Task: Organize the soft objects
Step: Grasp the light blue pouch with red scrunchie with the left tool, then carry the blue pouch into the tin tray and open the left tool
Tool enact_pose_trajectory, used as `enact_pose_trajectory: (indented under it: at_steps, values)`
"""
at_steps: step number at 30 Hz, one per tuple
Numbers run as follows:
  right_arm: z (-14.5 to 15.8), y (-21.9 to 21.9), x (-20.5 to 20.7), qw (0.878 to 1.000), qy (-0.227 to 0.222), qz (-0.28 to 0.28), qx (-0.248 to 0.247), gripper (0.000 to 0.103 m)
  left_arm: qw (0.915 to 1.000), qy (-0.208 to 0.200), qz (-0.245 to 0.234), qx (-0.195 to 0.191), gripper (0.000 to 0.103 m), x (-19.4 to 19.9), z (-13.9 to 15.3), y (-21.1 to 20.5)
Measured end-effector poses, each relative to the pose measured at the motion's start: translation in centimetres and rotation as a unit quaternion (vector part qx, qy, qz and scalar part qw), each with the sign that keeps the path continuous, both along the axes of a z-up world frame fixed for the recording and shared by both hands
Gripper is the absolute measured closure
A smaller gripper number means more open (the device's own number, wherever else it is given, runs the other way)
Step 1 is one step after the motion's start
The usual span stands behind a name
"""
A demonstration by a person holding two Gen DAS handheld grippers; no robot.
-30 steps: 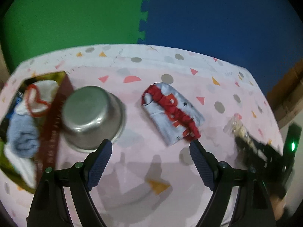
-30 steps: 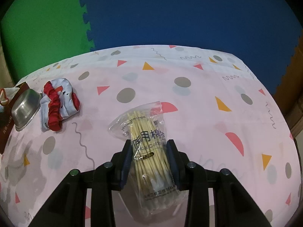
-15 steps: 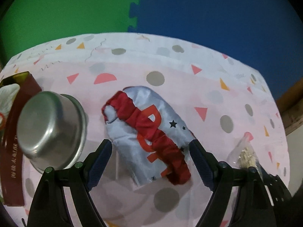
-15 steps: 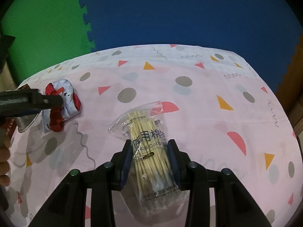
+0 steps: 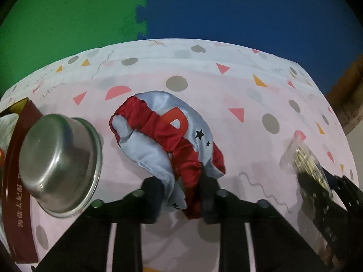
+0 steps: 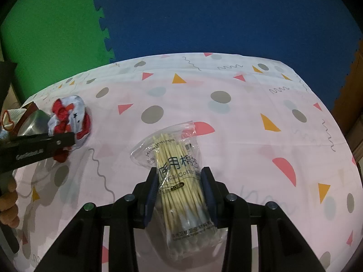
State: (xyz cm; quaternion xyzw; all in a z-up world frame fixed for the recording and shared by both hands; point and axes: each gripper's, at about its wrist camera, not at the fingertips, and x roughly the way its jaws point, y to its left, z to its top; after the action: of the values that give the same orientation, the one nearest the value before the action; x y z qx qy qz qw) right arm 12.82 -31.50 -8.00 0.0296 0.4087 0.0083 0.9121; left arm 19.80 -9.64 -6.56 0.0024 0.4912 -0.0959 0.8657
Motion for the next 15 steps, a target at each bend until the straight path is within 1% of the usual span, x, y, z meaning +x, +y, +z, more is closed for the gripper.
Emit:
enact_pose_trajectory:
  at_steps: [4,7,15]
  values:
    - [0.0,0.0,0.0,1.000,0.000,0.000,-0.001,0.063,0.9999,0.001,-0.009,0.004,0.086,-0.9,0.2,0.4]
    - [0.0,0.1,0.0,1.000,0.000,0.000,-0.001,0.063,0.9996,-0.009,-0.022,0.014,0.086,-1.7,0.8,0.4]
    - [0.1,0.1,0.0,1.000,0.001,-0.001,-0.003,0.063,0.9983,-0.024,-0.050,0.021,0.086,-4.6,3.4,1.1]
